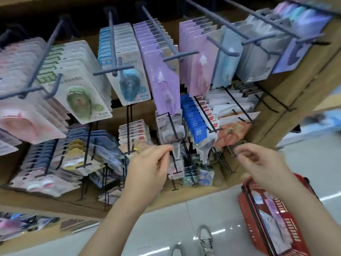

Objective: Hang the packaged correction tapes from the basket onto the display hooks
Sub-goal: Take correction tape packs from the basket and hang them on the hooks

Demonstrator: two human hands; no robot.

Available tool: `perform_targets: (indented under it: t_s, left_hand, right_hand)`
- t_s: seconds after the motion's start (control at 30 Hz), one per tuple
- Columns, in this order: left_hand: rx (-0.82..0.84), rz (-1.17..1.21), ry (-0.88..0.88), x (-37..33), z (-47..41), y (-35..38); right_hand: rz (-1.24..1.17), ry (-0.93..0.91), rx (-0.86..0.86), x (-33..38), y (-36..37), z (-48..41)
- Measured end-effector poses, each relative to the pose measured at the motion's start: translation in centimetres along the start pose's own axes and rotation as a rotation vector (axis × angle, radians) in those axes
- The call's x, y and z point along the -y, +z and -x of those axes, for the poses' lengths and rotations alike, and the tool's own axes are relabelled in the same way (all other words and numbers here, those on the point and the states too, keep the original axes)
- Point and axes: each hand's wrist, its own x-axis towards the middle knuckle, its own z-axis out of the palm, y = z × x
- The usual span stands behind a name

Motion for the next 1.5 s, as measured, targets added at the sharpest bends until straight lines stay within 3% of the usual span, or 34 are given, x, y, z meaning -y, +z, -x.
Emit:
perform_targets:
  t_s: [0.13,0.27,0.5,0.77,0.9,1.03,1.17,1.33,1.5]
  left_hand:
    - [0.182,0.047,0.117,-0.9,1.1,4.0]
    - [0.413,0.055,0.213,-3.6,2.0,9.3]
    - [0.748,0.065,0.359,-9.8,3.9,20.6]
    - [1.007,0.054,0.278,-17.1,7.4,37.4]
    - [1.181,0.019,0.161,-18.4,8.8,47.3]
    - [1.302,-0.039,0.032,-16.9,10.3,58.0]
    - [1.455,-0.143,0.030,-11.5,13.3,72.5]
    - [1.622,-0.422,0.254,-3.7,17.1,88.8]
    - [1.656,-0.604,0.367,3.1,20.7,98.9]
  right_hand:
    - [0.081,0.144,-0.066,-4.7,-1.4,5.5]
    - [0.089,0.400,-0.150,-10.8,-2.7,11.8]
    - [-0.021,0.765,-0.298,-20.4,-5.4,20.8]
    - [-0.257,0.989,-0.446,-33.5,-7.2,23.1]
    - [-0.319,1.044,-0.404,-41.4,-5.7,20.8]
    - [-0.359,1.099,-0.359,-50.2,-1.7,17.1]
    - [-0.324,1.108,-0.302,-61.5,4.8,12.3]
    - [-0.279,1.163,-0.188,-75.5,14.6,6.6]
    - [-0.130,1.198,-0.118,-86.2,21.9,3.2]
